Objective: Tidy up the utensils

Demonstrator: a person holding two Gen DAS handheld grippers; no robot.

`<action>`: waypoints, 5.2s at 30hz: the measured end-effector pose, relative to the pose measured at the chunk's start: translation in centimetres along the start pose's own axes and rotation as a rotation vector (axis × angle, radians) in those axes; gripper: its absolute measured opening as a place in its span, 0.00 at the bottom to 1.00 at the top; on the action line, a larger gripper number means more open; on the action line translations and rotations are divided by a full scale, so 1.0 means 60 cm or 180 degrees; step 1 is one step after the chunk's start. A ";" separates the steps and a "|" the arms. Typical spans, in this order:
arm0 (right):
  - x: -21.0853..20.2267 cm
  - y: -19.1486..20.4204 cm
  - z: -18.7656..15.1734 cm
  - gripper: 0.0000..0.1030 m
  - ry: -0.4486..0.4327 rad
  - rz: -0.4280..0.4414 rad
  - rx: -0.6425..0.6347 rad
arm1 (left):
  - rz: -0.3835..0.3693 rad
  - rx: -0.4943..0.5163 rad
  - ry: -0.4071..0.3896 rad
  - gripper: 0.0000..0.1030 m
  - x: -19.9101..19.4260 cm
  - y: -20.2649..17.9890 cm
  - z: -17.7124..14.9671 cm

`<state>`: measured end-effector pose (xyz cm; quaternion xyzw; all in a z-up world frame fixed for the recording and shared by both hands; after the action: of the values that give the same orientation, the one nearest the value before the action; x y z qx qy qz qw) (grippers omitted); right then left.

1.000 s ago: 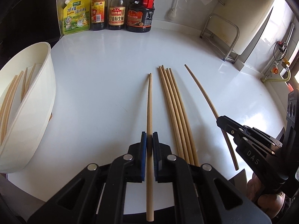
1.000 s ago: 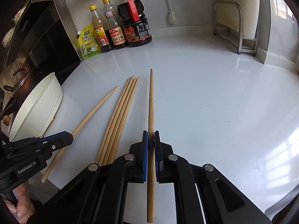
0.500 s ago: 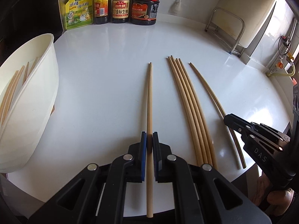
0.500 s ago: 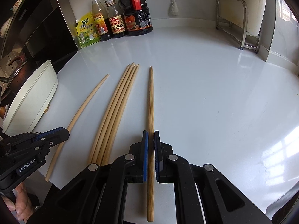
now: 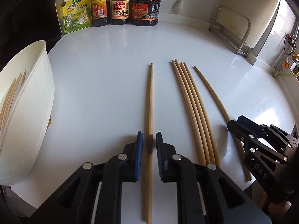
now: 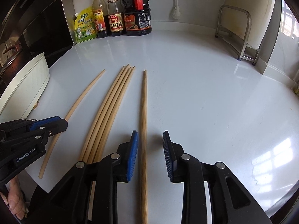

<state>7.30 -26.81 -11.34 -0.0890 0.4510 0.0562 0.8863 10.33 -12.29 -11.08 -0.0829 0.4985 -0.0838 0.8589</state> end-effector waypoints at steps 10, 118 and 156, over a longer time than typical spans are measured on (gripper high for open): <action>0.007 0.017 0.010 0.08 -0.0044 -0.0058 -0.0218 | 0.0057 0.0010 -0.0101 0.07 0.013 -0.010 0.018; -0.118 0.225 0.136 0.35 -0.0504 0.0836 0.0090 | 0.0085 -0.0553 -0.0714 0.69 -0.220 0.232 0.048; -0.011 0.057 0.015 0.38 0.0106 0.0031 0.0142 | -0.0093 -0.0279 -0.0164 0.74 -0.069 0.081 0.010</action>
<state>7.01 -23.32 -10.69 -0.0679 0.4673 0.0489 0.8801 9.11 -6.60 -8.41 -0.1298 0.4781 -0.0724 0.8656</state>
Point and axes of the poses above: each gripper's, at about its wrist camera, not at the fingertips, and x roughly the way its jaws point, y to its left, z to its top, the point moved 5 cm from there along x, roughly the way its jaws point, and after that the axes turned 15 degrees about -x, right-handed, at the moved point
